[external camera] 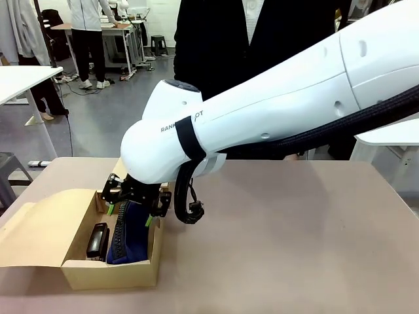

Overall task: Place items inside the box.
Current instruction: Pick up a Pencil pouch or Stapler and place it inside the Mailer Box closest to the robot.

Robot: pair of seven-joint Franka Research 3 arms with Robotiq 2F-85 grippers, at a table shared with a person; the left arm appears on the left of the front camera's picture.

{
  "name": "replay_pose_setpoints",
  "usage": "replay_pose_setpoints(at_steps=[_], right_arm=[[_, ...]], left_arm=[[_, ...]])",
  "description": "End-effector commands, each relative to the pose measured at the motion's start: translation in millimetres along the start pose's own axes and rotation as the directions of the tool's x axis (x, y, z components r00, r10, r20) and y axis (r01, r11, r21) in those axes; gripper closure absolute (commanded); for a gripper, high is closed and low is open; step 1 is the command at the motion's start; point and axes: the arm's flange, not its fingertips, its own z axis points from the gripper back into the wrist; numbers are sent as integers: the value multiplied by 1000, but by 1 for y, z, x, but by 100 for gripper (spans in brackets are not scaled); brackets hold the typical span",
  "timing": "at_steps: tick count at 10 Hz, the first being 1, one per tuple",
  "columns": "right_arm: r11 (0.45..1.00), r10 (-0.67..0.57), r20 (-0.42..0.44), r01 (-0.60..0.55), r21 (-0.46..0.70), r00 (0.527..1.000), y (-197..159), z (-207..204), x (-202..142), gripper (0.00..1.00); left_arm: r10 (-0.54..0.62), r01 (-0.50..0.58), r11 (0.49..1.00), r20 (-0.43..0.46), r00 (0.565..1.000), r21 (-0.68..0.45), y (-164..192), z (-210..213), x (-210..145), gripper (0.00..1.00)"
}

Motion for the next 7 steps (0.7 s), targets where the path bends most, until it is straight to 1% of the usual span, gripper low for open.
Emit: replay_pose_setpoints(at_steps=[1,2,3,4,5,6,7], right_arm=[[995,78,-35,-75,64,996,-23,33,-3,0],[987,99,-35,-94,131,994,-44,61,-4,0],[972,134,-55,-121,203,989,-74,94,-6,0],[954,181,-103,-149,261,978,-112,124,-8,0],[945,179,-89,-146,294,980,-155,152,-12,0],[929,122,-31,-104,355,992,-184,165,-18,0],[956,153,-36,-138,258,988,-85,120,4,0]], left_arm=[[-15,15,1000,9,1000,-20,-1,0,0,0],[-15,15,1000,9,1000,-20,-1,0,0,0],[-15,15,1000,9,1000,-20,-1,0,0,0],[-15,15,1000,9,1000,-20,-1,0,0,0],[-15,15,1000,9,1000,-20,-1,0,0,0],[-15,15,1000,9,1000,-20,-1,0,0,0],[-15,15,1000,9,1000,-20,-1,0,0,0]])
